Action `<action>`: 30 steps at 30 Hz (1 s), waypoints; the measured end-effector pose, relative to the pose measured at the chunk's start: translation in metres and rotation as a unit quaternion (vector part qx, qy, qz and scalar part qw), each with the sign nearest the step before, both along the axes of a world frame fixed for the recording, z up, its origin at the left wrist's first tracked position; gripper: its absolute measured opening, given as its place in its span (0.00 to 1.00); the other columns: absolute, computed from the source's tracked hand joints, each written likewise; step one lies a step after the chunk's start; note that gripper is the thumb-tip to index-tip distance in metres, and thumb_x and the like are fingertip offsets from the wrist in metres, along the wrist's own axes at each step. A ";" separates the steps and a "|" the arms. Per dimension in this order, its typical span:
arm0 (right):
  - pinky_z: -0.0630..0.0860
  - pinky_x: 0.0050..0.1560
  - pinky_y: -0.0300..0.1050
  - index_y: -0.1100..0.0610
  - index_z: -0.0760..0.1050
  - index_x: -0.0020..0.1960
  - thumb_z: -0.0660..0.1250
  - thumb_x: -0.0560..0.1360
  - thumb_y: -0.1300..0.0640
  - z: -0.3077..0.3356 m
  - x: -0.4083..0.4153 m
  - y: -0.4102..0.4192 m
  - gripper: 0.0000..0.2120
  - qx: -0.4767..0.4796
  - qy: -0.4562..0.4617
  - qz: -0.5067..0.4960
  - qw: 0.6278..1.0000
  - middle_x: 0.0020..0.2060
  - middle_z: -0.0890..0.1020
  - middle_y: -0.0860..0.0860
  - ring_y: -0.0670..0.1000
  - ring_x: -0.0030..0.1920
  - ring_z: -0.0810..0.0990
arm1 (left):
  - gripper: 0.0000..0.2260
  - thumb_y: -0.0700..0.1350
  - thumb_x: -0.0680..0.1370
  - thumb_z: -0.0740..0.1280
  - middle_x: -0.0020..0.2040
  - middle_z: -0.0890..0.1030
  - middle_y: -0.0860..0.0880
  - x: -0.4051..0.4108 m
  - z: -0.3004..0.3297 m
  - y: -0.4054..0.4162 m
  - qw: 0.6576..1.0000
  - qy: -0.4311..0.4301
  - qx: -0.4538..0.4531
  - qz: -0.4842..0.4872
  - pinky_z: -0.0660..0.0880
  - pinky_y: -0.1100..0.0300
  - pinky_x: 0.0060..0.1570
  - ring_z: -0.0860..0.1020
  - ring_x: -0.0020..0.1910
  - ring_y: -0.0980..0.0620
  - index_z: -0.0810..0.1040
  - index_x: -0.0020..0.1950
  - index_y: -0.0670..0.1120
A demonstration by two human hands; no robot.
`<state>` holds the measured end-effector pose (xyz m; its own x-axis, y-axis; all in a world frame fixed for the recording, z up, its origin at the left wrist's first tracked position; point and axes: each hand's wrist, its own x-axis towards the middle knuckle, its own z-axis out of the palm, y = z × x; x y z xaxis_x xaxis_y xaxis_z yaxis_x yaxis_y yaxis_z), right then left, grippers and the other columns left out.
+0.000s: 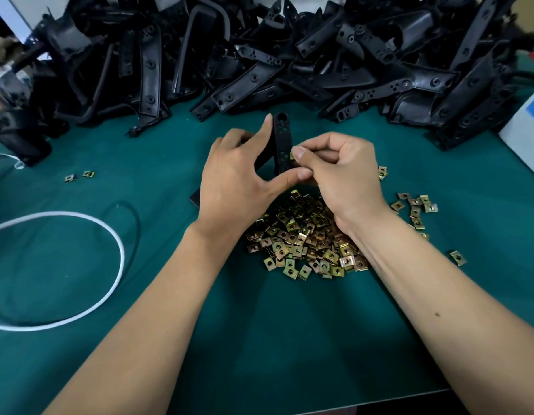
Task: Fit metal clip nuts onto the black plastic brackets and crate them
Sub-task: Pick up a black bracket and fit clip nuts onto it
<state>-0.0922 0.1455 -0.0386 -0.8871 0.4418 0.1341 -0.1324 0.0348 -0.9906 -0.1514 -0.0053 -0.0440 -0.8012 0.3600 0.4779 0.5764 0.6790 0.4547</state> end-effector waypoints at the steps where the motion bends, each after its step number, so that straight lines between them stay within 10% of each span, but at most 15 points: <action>1: 0.80 0.37 0.37 0.57 0.83 0.44 0.75 0.76 0.63 0.000 0.000 0.001 0.04 -0.004 -0.005 0.005 1.000 0.34 0.86 0.50 0.44 0.35 0.84 | 0.44 0.77 0.70 0.63 0.56 0.78 0.48 0.000 0.000 0.001 1.000 0.000 0.000 -0.001 0.77 0.48 0.56 0.77 0.56 0.47 0.70 0.79 0.51; 22: 0.81 0.46 0.42 0.62 0.82 0.55 0.73 0.77 0.67 0.008 -0.001 0.021 0.08 -0.077 -0.079 0.098 0.989 0.46 0.86 0.60 0.52 0.44 0.83 | 0.42 0.72 0.74 0.58 0.73 0.68 0.47 0.005 0.004 -0.010 0.995 -0.060 -0.047 -0.066 0.67 0.50 0.72 0.67 0.70 0.45 0.62 0.83 0.51; 30: 0.79 0.43 0.44 0.59 0.75 0.54 0.74 0.75 0.69 0.011 0.000 0.031 0.12 0.036 -0.058 0.112 0.991 0.39 0.85 0.57 0.53 0.38 0.81 | 0.38 0.64 0.75 0.72 0.71 0.73 0.51 0.002 0.003 -0.014 0.992 -0.057 -0.039 -0.108 0.69 0.52 0.69 0.71 0.66 0.45 0.69 0.80 0.49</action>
<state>-0.0919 0.1765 -0.0279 -0.9733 0.2240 0.0503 -0.0309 0.0892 -0.9955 -0.1492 -0.0191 -0.0407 -0.7486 0.5609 0.3536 0.6601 0.5808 0.4764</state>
